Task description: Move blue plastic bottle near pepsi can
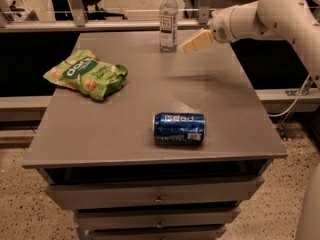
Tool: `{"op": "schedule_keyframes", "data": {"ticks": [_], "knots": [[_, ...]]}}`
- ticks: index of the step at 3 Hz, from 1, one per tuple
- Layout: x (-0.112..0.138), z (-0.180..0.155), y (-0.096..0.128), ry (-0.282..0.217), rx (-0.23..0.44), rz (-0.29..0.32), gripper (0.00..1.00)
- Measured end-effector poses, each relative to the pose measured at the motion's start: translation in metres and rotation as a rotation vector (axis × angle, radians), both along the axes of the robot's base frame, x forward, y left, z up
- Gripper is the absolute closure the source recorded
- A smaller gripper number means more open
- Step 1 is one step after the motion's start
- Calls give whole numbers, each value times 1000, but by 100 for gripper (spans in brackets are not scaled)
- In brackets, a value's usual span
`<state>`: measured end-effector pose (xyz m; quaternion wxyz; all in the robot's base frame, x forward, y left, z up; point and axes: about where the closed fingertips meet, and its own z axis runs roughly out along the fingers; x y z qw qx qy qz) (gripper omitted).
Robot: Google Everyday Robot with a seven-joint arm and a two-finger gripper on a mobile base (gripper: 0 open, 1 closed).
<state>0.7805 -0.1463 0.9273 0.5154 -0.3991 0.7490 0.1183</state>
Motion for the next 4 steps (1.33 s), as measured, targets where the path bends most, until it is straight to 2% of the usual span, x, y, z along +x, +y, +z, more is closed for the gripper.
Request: {"op": "schedule_keyframes", "data": {"ticks": [1,2,3,4], "knots": [[44,9,19,-93,122,-52,0],[78,10,33,-166,165,-90,0],[106,7,38,-194,183,-121,0],[122,7,44,-166,194,-133,0]]}}
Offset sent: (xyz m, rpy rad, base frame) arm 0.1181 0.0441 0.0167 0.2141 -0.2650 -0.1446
